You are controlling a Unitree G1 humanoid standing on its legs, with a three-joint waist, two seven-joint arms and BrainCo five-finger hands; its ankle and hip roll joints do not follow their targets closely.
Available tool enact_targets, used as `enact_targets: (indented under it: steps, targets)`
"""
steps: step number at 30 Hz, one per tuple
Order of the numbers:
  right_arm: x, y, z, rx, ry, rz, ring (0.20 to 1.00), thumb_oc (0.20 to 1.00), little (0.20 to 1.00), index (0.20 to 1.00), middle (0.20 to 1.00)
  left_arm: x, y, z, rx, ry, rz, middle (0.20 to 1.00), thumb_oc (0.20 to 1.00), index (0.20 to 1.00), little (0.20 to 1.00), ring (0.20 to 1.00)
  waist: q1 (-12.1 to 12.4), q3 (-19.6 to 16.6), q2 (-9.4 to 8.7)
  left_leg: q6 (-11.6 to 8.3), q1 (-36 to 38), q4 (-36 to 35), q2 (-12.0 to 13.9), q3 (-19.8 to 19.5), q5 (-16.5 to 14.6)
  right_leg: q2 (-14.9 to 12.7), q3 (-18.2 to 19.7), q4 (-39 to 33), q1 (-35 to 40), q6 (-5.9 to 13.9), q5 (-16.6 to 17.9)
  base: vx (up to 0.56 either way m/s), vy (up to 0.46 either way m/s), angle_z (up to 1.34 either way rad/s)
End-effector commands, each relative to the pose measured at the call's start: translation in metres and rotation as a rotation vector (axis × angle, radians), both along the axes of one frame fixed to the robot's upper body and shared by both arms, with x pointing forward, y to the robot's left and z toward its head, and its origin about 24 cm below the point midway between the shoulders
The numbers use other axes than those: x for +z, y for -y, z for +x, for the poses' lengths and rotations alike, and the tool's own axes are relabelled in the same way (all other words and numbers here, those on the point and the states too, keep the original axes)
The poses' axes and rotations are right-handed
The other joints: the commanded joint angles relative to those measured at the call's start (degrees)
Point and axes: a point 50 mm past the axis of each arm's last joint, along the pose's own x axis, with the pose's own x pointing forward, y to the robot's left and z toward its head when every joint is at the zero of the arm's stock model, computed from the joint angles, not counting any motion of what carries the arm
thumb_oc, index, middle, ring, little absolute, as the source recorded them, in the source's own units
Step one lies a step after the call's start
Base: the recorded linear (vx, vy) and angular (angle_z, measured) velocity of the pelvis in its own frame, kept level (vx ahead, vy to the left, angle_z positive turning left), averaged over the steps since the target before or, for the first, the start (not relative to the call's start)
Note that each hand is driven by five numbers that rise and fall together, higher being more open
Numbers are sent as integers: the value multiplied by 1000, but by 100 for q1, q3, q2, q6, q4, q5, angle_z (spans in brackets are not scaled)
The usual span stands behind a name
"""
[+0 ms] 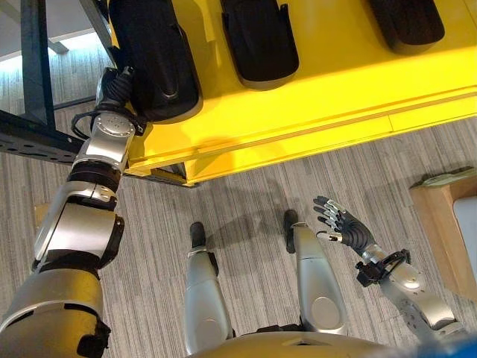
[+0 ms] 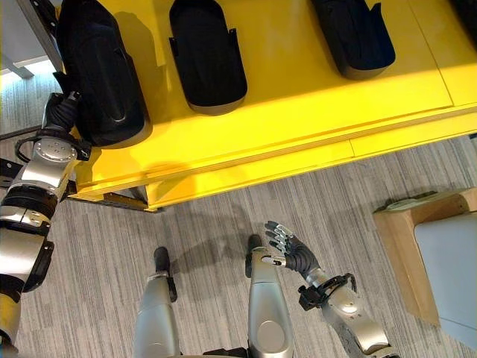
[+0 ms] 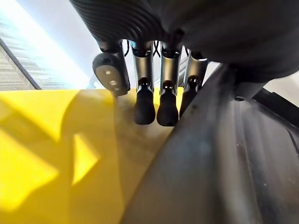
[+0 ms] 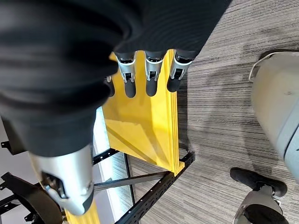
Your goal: Move parts from the plastic box to the shelf.
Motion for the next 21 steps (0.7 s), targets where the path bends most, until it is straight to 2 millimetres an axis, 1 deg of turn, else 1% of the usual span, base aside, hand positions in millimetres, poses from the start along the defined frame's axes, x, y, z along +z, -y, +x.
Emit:
enact_targets:
  steps: [1, 2, 3, 4, 5, 13, 17, 21]
  targets:
    - [-2, 0, -8, -43, -2, 94, 1000, 1000, 1000, 1000, 1000, 29, -113, -69, 338, -15, 133, 200, 200, 200, 200, 200, 295, -302, -260, 90, -403, 629, 71, 351, -287, -381, 158, -810, 523, 400, 564, 0, 0, 0]
    - [-3, -1, -9, -42, -6, 95, 1000, 1000, 1000, 1000, 1000, 29, -114, -71, 346, -14, 123, 420, 420, 420, 420, 420, 295, -304, -261, 92, -406, 630, 68, 354, -289, -381, 158, -804, 521, 401, 558, 0, 0, 0]
    - [-2, -1, -9, -40, -5, 93, 1000, 1000, 1000, 1000, 1000, 29, -114, -71, 348, -12, 122, 476, 476, 476, 476, 476, 297, -308, -261, 92, -407, 633, 63, 359, -293, -386, 150, -803, 526, 402, 562, 0, 0, 0]
    - [-3, -1, -9, -37, -8, 91, 1000, 1000, 1000, 1000, 1000, 29, -115, -71, 353, 9, 90, 658, 658, 658, 658, 658, 303, -313, -260, 97, -430, 658, 58, 361, -297, -394, 144, -797, 524, 405, 565, 0, 0, 0]
    - [-3, -1, -9, -39, -8, 92, 1000, 1000, 1000, 1000, 1000, 30, -115, -71, 351, 13, 78, 1000, 1000, 1000, 1000, 1000, 308, -315, -258, 99, -436, 668, 56, 358, -303, -395, 145, -791, 521, 406, 563, 0, 0, 0]
    - [-5, 0, -10, -39, -21, 80, 1000, 1000, 1000, 1000, 1000, 33, -118, -73, 335, 95, -47, 1000, 1000, 1000, 1000, 1000, 331, -341, -227, 96, -477, 683, 41, 337, -309, -405, 140, -767, 506, 401, 546, 0, 0, 0]
    - [-5, 0, -9, -38, -21, 78, 1000, 1000, 1000, 1000, 1000, 35, -121, -76, 343, 111, -65, 1000, 1000, 1000, 1000, 1000, 340, -357, -209, 99, -473, 678, 39, 332, -315, -401, 133, -737, 493, 398, 538, 0, 0, 0]
    - [-5, 3, -10, -38, -21, 74, 1000, 1000, 1000, 1000, 1000, 44, -123, -79, 349, 125, -24, 1000, 1000, 1000, 1000, 1000, 339, -369, -199, 97, -463, 678, 42, 342, -319, -402, 154, -726, 486, 404, 544, 0, 0, 0]
